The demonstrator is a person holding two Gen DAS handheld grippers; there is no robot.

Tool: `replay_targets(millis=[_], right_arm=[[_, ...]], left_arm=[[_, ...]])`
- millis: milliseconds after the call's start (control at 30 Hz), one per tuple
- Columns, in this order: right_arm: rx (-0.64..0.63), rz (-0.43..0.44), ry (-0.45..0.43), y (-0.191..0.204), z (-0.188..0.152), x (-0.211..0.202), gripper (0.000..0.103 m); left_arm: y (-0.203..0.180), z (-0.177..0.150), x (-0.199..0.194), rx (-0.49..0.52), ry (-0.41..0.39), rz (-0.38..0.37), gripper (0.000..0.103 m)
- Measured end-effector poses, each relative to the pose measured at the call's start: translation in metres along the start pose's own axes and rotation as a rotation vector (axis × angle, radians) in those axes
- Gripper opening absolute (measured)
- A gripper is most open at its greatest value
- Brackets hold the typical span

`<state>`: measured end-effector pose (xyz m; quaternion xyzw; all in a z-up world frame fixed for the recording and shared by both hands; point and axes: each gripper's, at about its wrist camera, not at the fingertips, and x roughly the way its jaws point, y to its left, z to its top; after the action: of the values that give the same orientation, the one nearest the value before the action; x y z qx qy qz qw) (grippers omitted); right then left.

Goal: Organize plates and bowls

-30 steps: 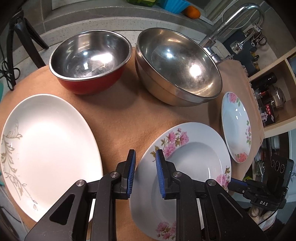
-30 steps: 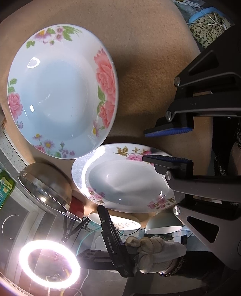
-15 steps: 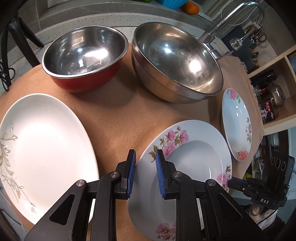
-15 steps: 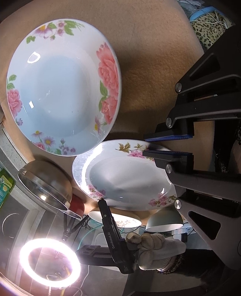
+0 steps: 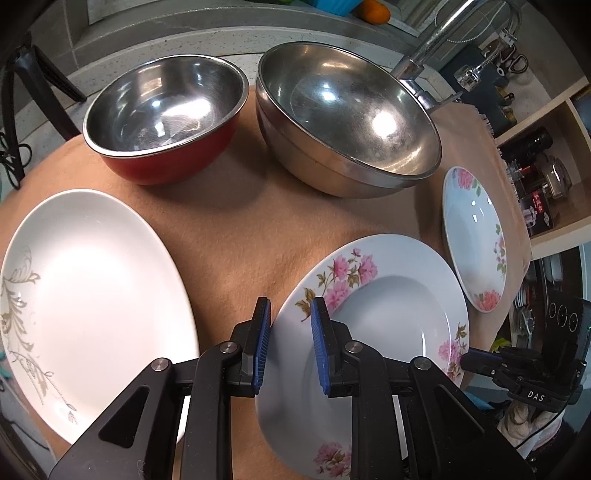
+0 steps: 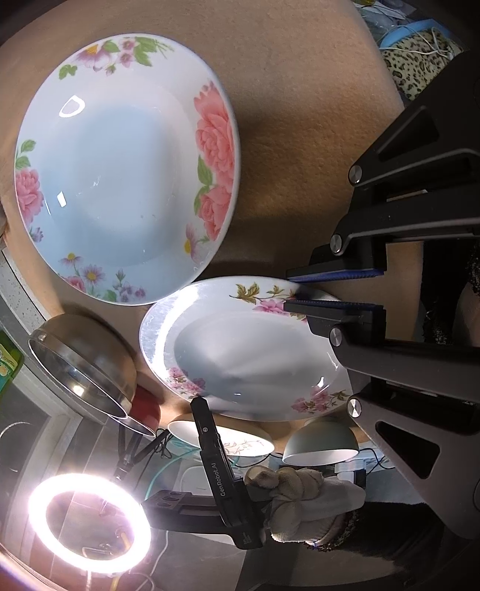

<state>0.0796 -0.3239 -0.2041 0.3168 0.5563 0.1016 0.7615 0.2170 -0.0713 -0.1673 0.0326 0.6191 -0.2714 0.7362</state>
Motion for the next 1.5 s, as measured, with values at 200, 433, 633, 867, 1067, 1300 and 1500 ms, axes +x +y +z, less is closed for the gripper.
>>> replay_targets(millis=[200, 433, 633, 867, 1067, 1300, 1500], right_arm=[[-0.012, 0.0, 0.019, 0.002, -0.002, 0.002, 0.01], [-0.025, 0.0, 0.037, 0.004, -0.009, 0.004, 0.01], [-0.026, 0.003, 0.047, 0.005, -0.019, 0.004, 0.01], [-0.029, 0.006, 0.051, 0.006, -0.028, 0.004, 0.01], [-0.035, 0.006, 0.057, 0.005, -0.031, 0.004, 0.01], [-0.038, 0.003, 0.062, 0.006, -0.031, 0.005, 0.01], [-0.048, -0.008, 0.057, 0.008, -0.032, 0.005, 0.01]], left_arm=[[-0.001, -0.006, -0.002, 0.002, 0.0, 0.008, 0.02], [-0.003, -0.016, -0.005, 0.001, 0.0, 0.012, 0.02], [-0.007, -0.027, -0.007, -0.001, -0.006, 0.023, 0.02], [-0.009, -0.031, -0.008, 0.0, -0.006, 0.025, 0.02], [-0.013, -0.039, -0.009, -0.003, -0.008, 0.03, 0.02], [-0.015, -0.039, -0.009, -0.003, -0.007, 0.03, 0.02], [-0.015, -0.038, -0.009, -0.004, -0.014, 0.038, 0.02]])
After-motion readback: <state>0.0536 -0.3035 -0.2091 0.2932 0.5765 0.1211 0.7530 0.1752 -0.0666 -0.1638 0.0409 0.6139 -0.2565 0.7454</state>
